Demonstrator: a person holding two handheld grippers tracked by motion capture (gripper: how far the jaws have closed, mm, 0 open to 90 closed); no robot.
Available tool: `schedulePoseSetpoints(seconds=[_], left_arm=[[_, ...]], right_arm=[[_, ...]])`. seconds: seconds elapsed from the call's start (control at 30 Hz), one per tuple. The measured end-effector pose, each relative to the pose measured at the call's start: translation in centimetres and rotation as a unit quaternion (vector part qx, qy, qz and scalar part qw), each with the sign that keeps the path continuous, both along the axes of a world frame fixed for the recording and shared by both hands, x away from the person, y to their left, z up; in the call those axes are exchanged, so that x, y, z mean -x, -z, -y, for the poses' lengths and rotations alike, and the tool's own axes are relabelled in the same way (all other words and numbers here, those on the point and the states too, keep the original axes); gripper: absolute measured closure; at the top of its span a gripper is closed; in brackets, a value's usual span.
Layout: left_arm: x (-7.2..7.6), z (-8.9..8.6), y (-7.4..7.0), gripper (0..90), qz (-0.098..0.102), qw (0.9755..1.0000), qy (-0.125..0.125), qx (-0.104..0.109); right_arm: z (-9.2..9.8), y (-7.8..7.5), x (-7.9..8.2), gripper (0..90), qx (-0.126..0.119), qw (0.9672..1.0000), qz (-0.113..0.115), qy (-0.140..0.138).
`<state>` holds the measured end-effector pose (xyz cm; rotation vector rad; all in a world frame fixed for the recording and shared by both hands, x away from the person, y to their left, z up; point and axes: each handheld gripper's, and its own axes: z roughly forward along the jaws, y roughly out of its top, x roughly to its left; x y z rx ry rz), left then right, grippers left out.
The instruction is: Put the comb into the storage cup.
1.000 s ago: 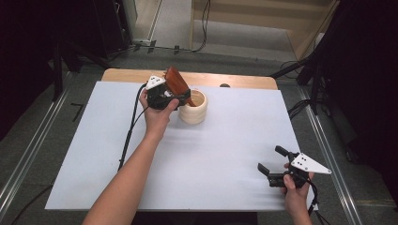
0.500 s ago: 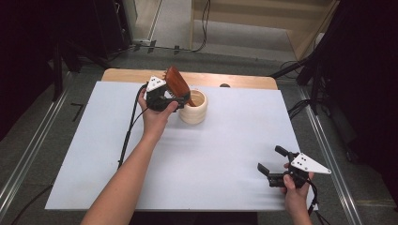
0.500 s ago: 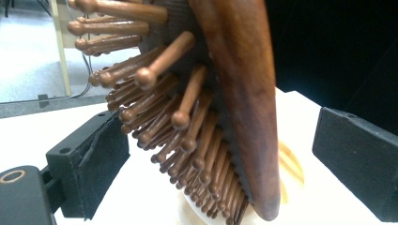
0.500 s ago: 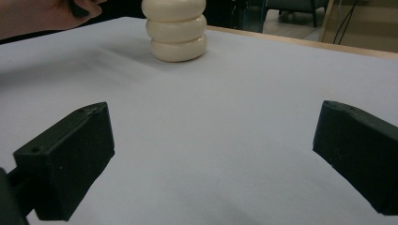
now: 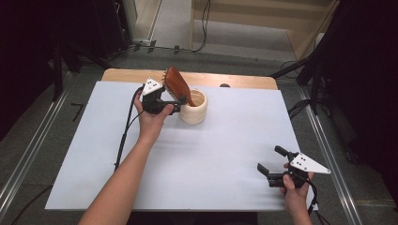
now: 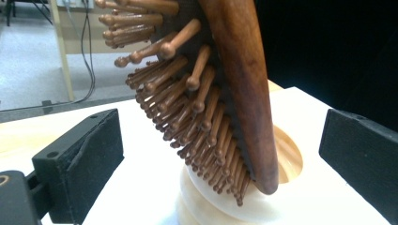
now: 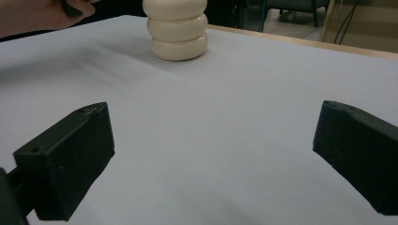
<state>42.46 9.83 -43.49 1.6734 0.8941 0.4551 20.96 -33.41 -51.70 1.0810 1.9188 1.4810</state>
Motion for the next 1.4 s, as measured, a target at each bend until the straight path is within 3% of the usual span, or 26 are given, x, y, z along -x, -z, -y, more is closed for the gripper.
schedulePoseSetpoints(seconds=[0.93,1.4], left_arm=[[3.8,-4.1,0.0,0.0,0.028,0.9994,0.018,-0.007],[6.4,-6.6,0.3,0.0,0.034,0.9993,0.019,0.002]], right_arm=[[-0.2,0.0,-0.1,0.0,0.009,1.0,-0.001,0.001],[-0.2,0.0,0.0,0.0,0.009,1.0,-0.002,0.002]])
